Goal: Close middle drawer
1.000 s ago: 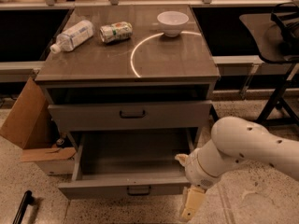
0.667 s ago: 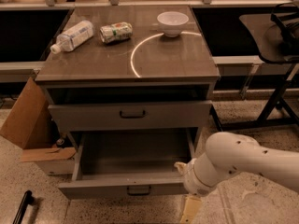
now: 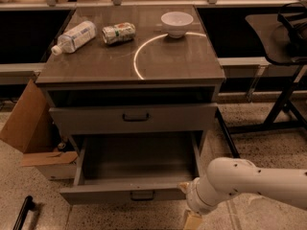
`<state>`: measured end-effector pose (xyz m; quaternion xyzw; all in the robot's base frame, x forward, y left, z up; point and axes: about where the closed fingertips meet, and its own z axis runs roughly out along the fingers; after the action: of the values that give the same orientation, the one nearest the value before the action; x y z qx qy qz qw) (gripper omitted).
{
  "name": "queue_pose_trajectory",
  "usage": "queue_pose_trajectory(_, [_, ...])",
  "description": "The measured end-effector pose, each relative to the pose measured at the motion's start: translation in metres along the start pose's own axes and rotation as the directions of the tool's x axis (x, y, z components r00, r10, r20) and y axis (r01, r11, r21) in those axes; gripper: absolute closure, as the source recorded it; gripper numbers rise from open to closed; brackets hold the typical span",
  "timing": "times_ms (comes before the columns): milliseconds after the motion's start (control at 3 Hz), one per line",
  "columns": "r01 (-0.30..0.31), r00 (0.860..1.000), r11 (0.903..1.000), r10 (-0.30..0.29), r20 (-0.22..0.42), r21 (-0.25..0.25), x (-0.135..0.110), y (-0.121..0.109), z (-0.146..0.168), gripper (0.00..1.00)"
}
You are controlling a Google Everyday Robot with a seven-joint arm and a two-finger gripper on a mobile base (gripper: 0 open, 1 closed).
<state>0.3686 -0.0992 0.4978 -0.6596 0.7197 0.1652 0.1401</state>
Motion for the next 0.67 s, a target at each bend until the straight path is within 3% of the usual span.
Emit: queue_pose_trajectory(667, [-0.046,0.999,0.9988,0.046,-0.009,0.016,0.028,-0.004,0.033,0.65])
